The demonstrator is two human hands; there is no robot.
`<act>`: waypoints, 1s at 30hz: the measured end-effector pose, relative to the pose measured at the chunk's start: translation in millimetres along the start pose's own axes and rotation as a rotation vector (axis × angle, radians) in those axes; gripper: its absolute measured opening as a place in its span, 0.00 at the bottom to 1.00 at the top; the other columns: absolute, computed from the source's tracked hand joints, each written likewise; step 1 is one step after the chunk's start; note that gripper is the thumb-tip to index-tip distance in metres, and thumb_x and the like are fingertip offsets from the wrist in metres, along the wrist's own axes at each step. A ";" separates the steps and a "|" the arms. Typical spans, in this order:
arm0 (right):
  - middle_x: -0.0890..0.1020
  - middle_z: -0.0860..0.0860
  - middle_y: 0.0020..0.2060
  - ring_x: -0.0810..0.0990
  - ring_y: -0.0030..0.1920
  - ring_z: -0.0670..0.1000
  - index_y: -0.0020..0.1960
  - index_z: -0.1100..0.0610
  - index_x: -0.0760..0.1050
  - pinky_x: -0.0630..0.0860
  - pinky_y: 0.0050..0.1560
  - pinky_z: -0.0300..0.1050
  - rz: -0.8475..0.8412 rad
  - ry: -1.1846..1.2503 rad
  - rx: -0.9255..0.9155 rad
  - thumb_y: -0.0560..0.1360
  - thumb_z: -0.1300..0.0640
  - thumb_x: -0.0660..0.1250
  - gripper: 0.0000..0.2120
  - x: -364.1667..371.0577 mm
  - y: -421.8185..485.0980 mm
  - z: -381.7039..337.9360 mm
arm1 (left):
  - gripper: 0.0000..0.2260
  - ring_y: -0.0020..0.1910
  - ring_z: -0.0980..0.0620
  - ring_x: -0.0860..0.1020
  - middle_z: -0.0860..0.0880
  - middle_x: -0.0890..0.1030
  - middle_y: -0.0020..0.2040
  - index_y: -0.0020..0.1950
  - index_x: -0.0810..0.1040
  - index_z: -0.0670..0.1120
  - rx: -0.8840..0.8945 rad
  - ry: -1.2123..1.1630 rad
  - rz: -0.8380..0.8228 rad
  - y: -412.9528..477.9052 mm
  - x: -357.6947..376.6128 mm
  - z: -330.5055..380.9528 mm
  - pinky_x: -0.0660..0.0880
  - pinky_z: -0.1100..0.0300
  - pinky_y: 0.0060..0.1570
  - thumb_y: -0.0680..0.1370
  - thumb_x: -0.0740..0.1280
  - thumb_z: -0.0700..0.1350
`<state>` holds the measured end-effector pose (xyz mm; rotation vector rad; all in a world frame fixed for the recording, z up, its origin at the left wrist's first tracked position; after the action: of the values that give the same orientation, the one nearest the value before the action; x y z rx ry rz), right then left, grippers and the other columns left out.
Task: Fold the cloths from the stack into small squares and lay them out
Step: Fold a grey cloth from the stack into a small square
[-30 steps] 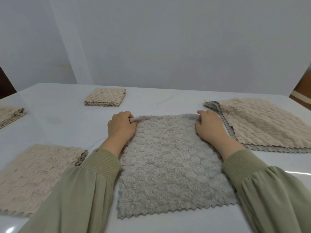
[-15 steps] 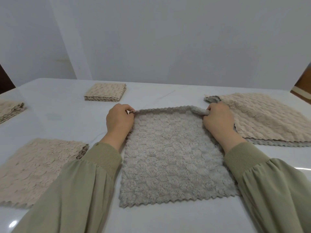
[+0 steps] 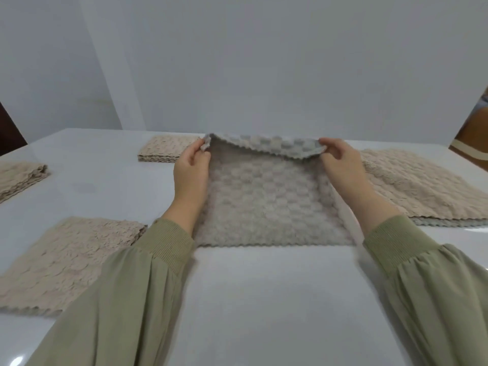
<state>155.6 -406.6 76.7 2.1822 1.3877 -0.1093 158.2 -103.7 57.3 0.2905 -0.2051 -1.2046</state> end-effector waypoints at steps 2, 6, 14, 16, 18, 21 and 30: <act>0.78 0.49 0.48 0.75 0.46 0.45 0.58 0.57 0.76 0.70 0.46 0.38 0.060 0.084 -0.059 0.77 0.61 0.57 0.13 -1.5 -8.2 -10.6 | 0.13 0.58 0.61 0.76 0.54 0.80 0.58 0.62 0.78 0.48 0.033 -0.034 0.003 -5.9 -0.5 5.4 0.71 0.66 0.59 0.79 0.61 0.41; 0.77 0.53 0.34 0.72 0.36 0.49 0.39 0.59 0.76 0.65 0.38 0.42 0.097 -0.094 -0.032 0.75 0.59 0.60 0.09 6.5 -34.0 14.4 | 0.08 0.44 0.53 0.77 0.51 0.81 0.43 0.46 0.81 0.45 -0.094 0.087 0.102 -23.8 -12.3 -16.2 0.75 0.58 0.45 0.77 0.62 0.44; 0.76 0.53 0.37 0.72 0.42 0.54 0.41 0.61 0.77 0.65 0.44 0.45 0.266 -0.261 -0.170 0.71 0.66 0.59 0.07 -15.6 -53.0 0.5 | 0.08 0.38 0.59 0.74 0.52 0.79 0.43 0.47 0.79 0.47 -0.030 0.370 0.138 -44.1 -25.1 -8.1 0.69 0.67 0.36 0.76 0.61 0.38; 0.77 0.56 0.39 0.72 0.45 0.57 0.39 0.61 0.78 0.66 0.47 0.49 0.232 -0.447 -0.189 0.70 0.64 0.59 0.08 -14.0 -55.1 2.6 | 0.08 0.46 0.52 0.74 0.49 0.77 0.49 0.50 0.79 0.47 0.039 0.522 0.116 -44.1 -25.9 -6.5 0.71 0.61 0.44 0.76 0.61 0.39; 0.76 0.58 0.47 0.71 0.52 0.60 0.41 0.60 0.79 0.65 0.51 0.51 0.146 -0.652 -0.178 0.70 0.63 0.61 0.08 -7.8 -55.9 9.7 | 0.09 0.55 0.48 0.71 0.47 0.74 0.53 0.53 0.79 0.46 0.212 0.701 0.088 -46.4 -21.1 1.7 0.70 0.54 0.54 0.75 0.63 0.39; 0.76 0.58 0.51 0.71 0.55 0.59 0.45 0.62 0.79 0.67 0.54 0.51 0.047 -0.599 -0.288 0.71 0.61 0.62 0.09 0.8 -65.1 1.0 | 0.09 0.55 0.47 0.70 0.46 0.76 0.52 0.53 0.80 0.44 0.470 0.742 -0.063 -58.6 -4.3 15.8 0.69 0.53 0.56 0.75 0.66 0.41; 0.80 0.52 0.48 0.74 0.52 0.53 0.52 0.57 0.77 0.71 0.53 0.46 -0.338 -0.593 -0.349 0.73 0.59 0.65 0.08 26.8 -84.5 5.0 | 0.11 0.56 0.51 0.75 0.51 0.81 0.54 0.56 0.80 0.47 0.415 0.948 -0.445 -66.0 19.3 -4.4 0.71 0.58 0.54 0.76 0.65 0.44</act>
<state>96.5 -360.3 29.2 1.4511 1.2868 -0.5470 107.8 -142.9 31.5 1.2788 0.4673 -1.3248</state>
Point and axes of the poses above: each hand's wrist, its own y-axis towards the middle knuckle, its own x-axis out of the palm, z = x × y, the point moved 7 cm from there along y, towards the middle knuckle
